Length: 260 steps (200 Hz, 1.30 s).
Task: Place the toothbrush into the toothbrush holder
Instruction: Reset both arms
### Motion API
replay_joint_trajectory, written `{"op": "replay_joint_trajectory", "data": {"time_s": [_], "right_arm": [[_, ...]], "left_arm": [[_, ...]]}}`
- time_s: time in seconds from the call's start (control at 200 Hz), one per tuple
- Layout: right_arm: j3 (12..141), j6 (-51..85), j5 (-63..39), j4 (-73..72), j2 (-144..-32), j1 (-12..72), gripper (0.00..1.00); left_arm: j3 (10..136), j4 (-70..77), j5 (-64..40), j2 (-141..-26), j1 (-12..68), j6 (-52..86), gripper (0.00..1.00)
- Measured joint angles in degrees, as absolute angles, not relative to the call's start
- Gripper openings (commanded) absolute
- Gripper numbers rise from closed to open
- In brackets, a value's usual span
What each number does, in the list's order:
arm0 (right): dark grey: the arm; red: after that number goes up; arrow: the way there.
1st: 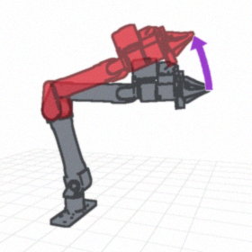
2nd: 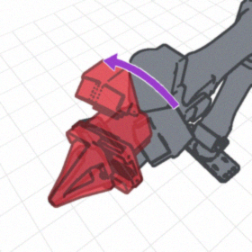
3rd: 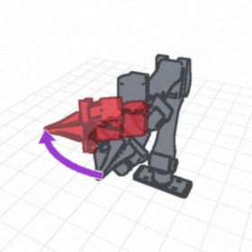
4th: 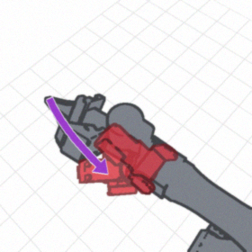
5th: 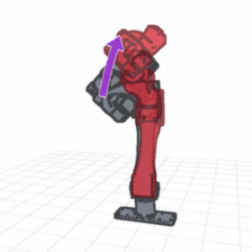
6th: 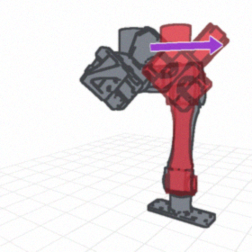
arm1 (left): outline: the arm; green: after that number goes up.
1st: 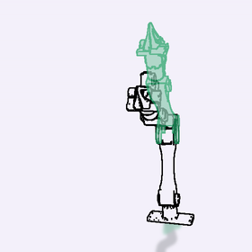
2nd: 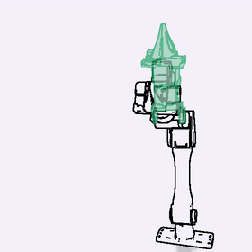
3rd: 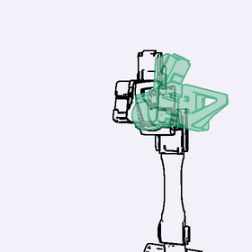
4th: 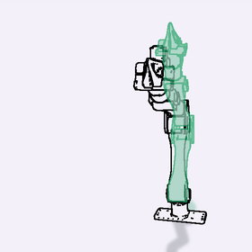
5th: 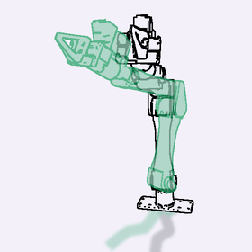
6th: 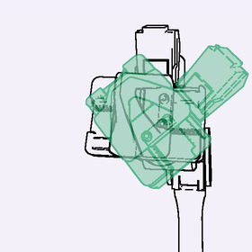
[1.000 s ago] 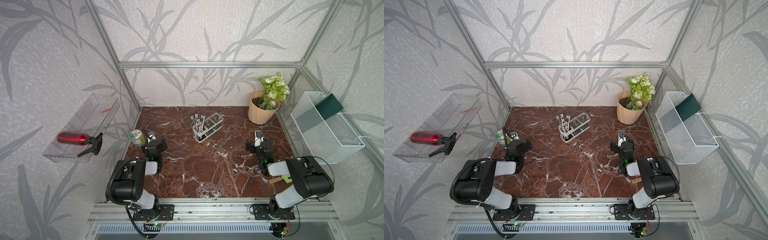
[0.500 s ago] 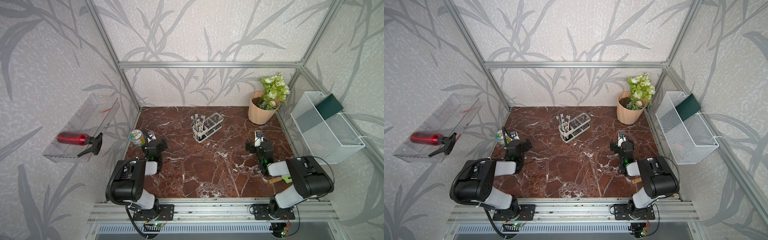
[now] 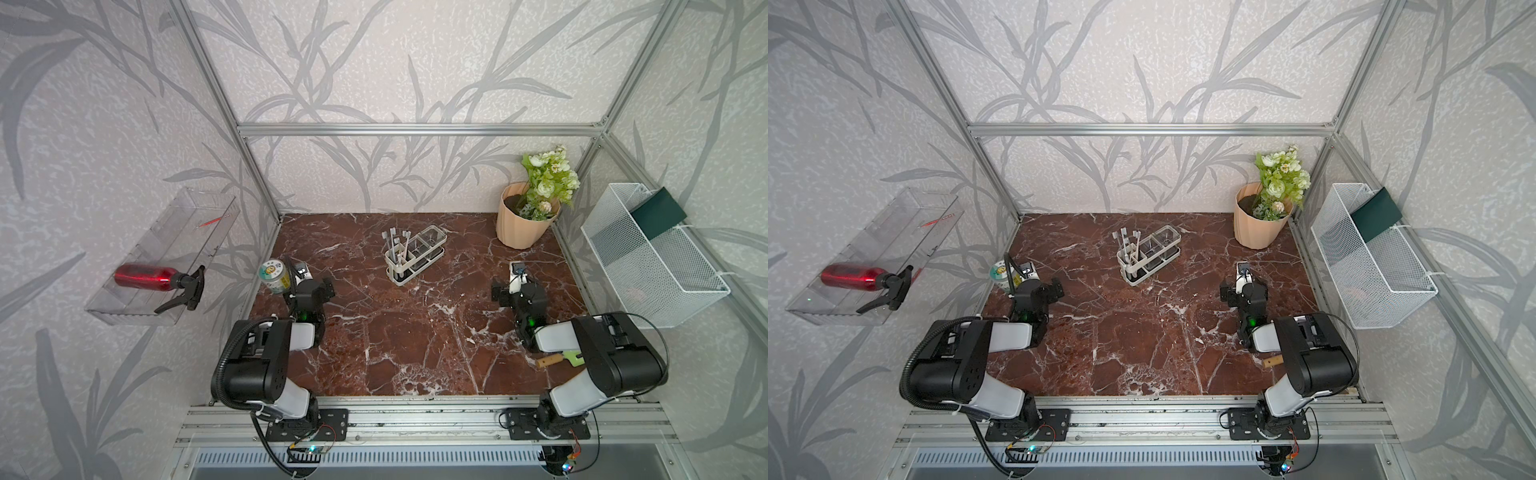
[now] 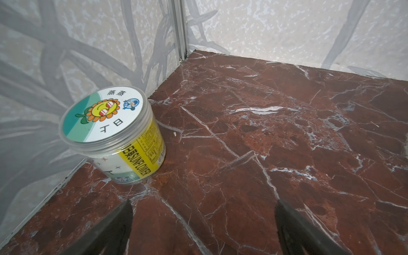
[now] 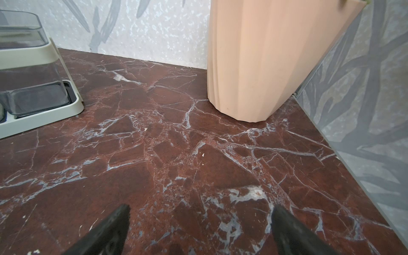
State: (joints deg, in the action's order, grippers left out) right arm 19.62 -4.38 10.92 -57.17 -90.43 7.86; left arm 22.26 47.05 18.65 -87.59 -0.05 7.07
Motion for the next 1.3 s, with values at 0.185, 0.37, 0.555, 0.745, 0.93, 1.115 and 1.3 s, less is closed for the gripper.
{"op": "replay_joint_trajectory", "data": {"time_s": [0.185, 0.37, 0.555, 0.745, 0.93, 1.115, 1.3], "right_arm": [[19.62, -4.38, 10.9, -57.17, -90.41, 7.86, 0.99], [19.62, -4.38, 10.9, -57.17, -90.43, 7.86, 0.99], [19.62, -4.38, 10.9, -57.17, -90.43, 7.86, 0.99], [19.62, -4.38, 10.9, -57.17, -90.43, 7.86, 0.99], [19.53, -6.04, 5.13, -57.8, -90.43, 7.86, 0.99], [19.53, -7.01, 1.98, -58.39, -90.43, 7.86, 0.99], [19.55, -5.45, 6.61, -58.35, -90.45, 7.84, 0.99]], "left_arm": [[22.28, 47.05, 18.5, -87.59, -0.05, 7.07, 0.99], [22.28, 47.05, 18.48, -87.59, -0.05, 7.07, 0.99], [22.26, 47.05, 18.48, -87.59, -0.05, 7.07, 0.99], [22.26, 47.05, 18.46, -87.59, -0.05, 7.07, 0.99], [22.26, 47.05, 18.46, -87.59, -0.05, 7.07, 0.99], [22.26, 47.05, 18.41, -87.59, -0.05, 7.07, 0.99], [22.26, 47.05, 18.37, -87.59, -0.05, 7.07, 0.99]]}}
